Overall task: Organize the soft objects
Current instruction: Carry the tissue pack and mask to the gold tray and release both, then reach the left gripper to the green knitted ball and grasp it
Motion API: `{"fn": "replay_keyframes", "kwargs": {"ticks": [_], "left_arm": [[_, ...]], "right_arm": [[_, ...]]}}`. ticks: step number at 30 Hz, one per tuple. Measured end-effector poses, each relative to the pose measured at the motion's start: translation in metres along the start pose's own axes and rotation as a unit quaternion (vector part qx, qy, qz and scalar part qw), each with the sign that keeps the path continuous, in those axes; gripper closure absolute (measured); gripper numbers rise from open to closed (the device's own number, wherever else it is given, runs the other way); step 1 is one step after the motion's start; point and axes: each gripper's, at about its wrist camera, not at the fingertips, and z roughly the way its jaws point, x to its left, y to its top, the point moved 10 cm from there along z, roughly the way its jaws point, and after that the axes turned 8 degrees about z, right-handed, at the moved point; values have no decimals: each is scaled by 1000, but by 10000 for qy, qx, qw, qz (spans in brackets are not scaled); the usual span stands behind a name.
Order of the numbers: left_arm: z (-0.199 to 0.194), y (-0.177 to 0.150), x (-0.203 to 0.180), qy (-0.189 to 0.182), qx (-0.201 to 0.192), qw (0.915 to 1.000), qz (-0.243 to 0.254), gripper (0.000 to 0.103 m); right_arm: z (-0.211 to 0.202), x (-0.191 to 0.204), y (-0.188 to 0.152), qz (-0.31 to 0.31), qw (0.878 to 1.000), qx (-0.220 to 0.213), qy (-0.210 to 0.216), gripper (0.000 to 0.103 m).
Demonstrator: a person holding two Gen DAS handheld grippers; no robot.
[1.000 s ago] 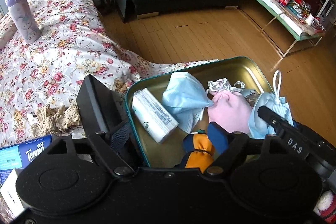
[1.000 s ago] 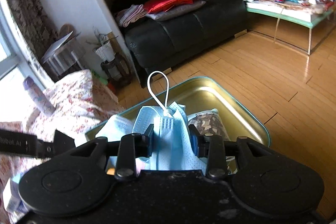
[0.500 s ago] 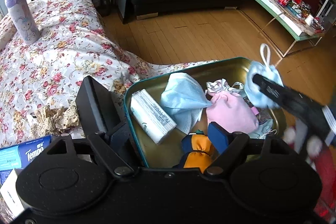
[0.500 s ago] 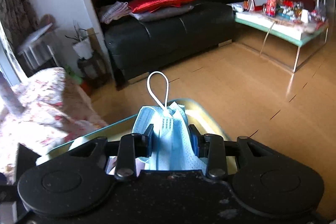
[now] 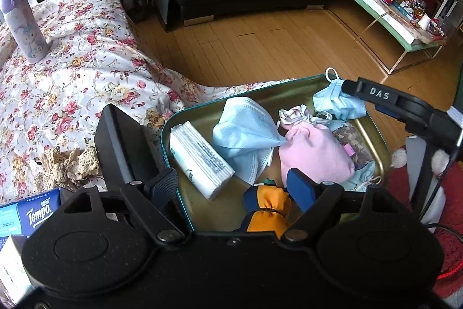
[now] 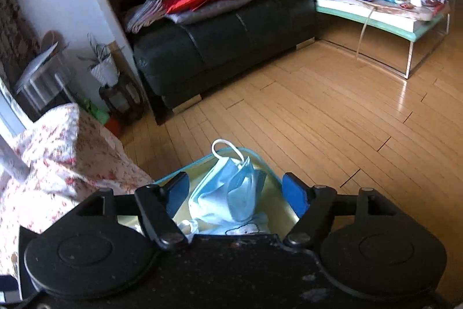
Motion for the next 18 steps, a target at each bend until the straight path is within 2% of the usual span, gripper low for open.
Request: {"fn": "replay_keyframes", "kwargs": {"ticks": [3, 5, 10, 18], "left_arm": [[-4, -1, -1, 1, -28, 10000, -19, 24], [-7, -1, 0, 16, -53, 10000, -38, 24], [-20, -4, 5, 113, -131, 9998, -127, 24], [-52, -19, 38, 543, -336, 9976, -273, 21]], "right_arm": [[-6, -4, 5, 141, 9997, -175, -27, 30], [-8, -6, 7, 199, 9995, -240, -37, 24], [-8, -5, 6, 191, 9993, -289, -124, 23], [-14, 11, -1, -167, 9989, -413, -124, 19]]}}
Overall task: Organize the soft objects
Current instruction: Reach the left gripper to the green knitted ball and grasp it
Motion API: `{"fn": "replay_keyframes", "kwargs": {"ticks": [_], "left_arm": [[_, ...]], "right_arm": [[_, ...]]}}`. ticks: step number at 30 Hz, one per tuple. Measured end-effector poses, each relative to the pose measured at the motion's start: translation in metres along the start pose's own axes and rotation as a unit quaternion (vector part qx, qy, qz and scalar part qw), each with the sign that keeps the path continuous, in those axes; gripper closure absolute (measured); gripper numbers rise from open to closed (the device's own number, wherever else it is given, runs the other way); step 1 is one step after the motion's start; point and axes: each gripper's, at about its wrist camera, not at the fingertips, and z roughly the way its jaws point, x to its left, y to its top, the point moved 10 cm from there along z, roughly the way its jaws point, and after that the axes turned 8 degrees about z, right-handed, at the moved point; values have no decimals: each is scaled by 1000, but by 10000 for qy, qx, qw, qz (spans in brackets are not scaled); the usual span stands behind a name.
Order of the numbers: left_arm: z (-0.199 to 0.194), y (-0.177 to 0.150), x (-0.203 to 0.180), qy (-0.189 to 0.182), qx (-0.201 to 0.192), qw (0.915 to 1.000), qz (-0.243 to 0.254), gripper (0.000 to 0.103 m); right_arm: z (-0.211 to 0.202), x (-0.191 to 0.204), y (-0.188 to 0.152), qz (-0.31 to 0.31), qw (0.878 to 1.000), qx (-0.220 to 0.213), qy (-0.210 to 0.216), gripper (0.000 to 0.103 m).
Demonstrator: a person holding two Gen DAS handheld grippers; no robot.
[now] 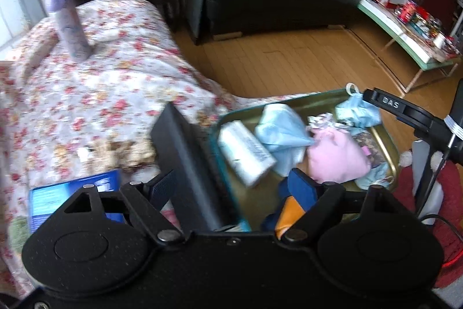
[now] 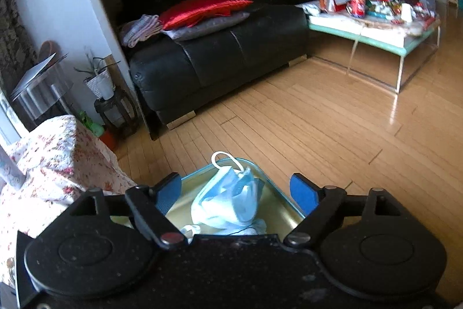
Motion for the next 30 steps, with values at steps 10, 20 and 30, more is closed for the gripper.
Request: {"fn": "replay_keyframes", "kwargs": {"ticks": [10, 20, 30], "left_arm": [[-41, -40, 103, 936, -131, 9934, -656, 17], [-61, -93, 218, 1692, 40, 9716, -1654, 17], [-27, -133, 270, 1542, 640, 9640, -2069, 16]], "right_arm": [[-25, 27, -12, -592, 9975, -314, 201, 15], [-71, 41, -45, -780, 9948, -518, 399, 11], [-144, 83, -112, -1535, 9834, -467, 850, 10]]}}
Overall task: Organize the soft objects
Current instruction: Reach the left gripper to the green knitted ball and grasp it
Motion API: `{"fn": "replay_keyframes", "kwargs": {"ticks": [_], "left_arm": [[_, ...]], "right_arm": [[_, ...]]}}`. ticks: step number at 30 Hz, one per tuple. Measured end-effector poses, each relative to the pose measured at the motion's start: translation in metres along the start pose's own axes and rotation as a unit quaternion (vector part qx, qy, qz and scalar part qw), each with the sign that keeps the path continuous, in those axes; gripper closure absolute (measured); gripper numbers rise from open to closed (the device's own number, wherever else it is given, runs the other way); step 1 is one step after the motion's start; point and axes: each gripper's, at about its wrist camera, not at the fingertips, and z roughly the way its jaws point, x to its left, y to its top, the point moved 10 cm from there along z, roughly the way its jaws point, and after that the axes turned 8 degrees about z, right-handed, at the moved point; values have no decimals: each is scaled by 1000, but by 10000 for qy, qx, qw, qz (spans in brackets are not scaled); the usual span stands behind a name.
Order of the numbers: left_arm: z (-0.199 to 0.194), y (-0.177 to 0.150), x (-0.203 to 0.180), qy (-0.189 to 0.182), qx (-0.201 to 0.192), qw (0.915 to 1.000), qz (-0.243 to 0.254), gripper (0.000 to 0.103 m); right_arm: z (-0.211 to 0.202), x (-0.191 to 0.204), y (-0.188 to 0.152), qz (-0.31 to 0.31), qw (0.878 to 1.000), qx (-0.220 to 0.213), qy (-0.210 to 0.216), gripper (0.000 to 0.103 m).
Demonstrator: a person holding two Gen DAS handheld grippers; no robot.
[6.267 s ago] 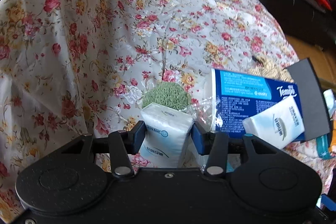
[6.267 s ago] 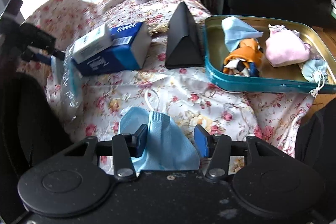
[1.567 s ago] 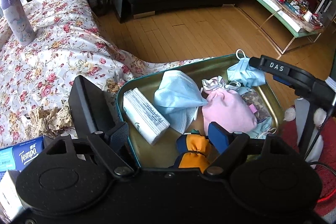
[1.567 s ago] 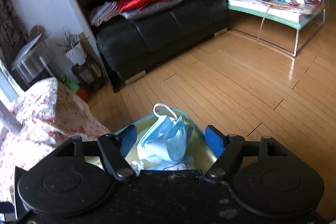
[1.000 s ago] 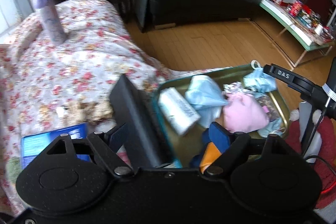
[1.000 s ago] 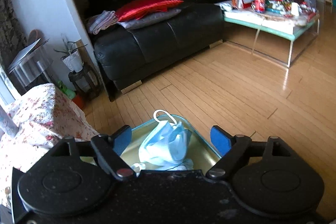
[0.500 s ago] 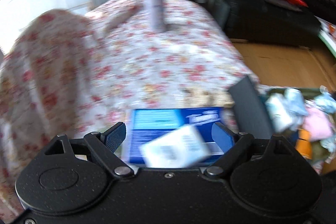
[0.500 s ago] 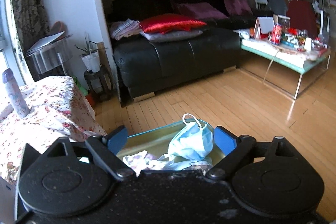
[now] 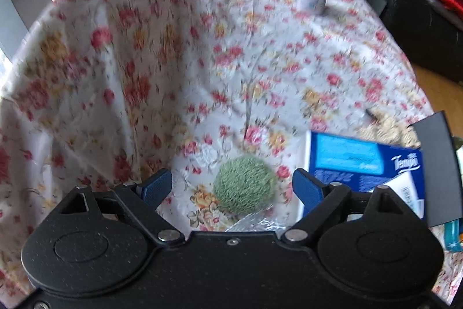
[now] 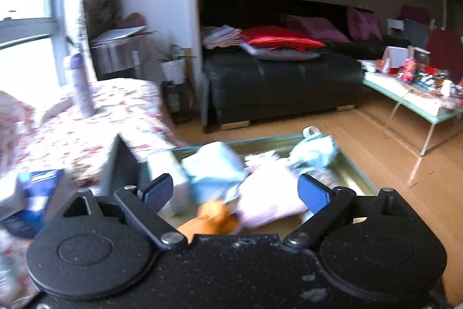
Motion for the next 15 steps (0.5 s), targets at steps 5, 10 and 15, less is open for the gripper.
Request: {"fn": "replay_keyframes", "kwargs": {"ticks": [5, 10, 15], "left_arm": [[16, -5, -4, -192, 279, 9994, 117, 16], [37, 0, -7, -170, 611, 9977, 247, 16], [64, -4, -13, -198, 1092, 9935, 253, 17]], "right_arm": [[-30, 37, -23, 94, 9981, 342, 509, 7], [-37, 80, -40, 100, 9911, 829, 1040, 7], [-30, 113, -31, 94, 9857, 1077, 1292, 5]]}}
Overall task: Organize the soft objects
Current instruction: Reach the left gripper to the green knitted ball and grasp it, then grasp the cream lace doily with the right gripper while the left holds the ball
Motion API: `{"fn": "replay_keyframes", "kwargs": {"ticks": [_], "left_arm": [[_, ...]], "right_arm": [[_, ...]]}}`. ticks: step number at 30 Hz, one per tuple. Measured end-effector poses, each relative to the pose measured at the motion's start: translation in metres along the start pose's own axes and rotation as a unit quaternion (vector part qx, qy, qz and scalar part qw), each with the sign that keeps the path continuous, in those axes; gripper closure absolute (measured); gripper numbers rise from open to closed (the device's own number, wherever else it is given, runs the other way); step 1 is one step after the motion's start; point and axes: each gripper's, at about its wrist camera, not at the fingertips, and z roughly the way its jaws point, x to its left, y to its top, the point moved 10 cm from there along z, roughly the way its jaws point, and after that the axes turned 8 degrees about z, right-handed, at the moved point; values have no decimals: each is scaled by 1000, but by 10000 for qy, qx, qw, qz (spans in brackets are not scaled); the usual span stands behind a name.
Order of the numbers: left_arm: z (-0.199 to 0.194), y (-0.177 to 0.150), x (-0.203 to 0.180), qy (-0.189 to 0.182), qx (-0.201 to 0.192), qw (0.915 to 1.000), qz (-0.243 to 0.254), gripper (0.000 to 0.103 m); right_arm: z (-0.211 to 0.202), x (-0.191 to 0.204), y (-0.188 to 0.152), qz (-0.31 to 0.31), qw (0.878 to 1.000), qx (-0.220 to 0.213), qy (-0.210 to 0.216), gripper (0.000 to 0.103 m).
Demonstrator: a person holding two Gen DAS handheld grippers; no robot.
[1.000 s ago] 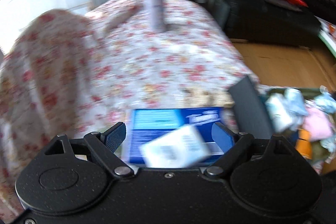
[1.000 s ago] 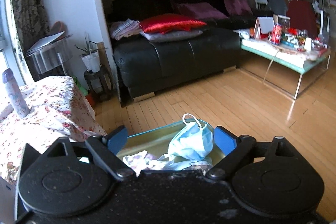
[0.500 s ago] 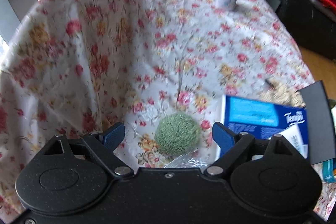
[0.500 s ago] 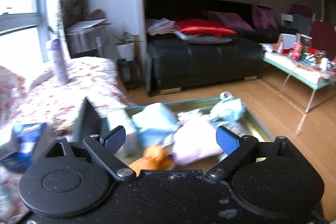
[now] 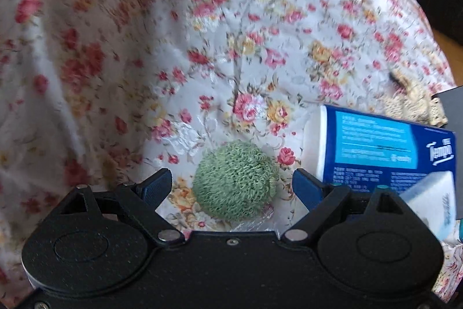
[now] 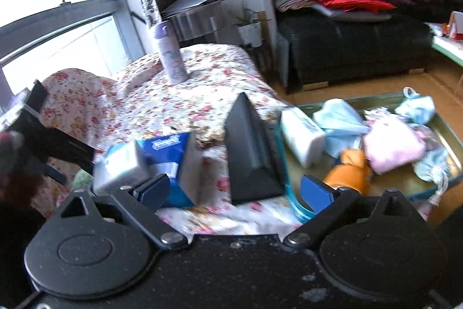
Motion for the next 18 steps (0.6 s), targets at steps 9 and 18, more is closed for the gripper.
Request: {"fn": "replay_keyframes", "kwargs": {"ticks": [9, 18], "left_arm": [[9, 5, 7, -462, -33, 9979, -449, 45], [2, 12, 25, -459, -373, 9936, -960, 45]], "right_arm": [[48, 56, 52, -506, 9979, 389, 59, 0], [115, 118, 78, -1238, 9888, 831, -50, 0]]}}
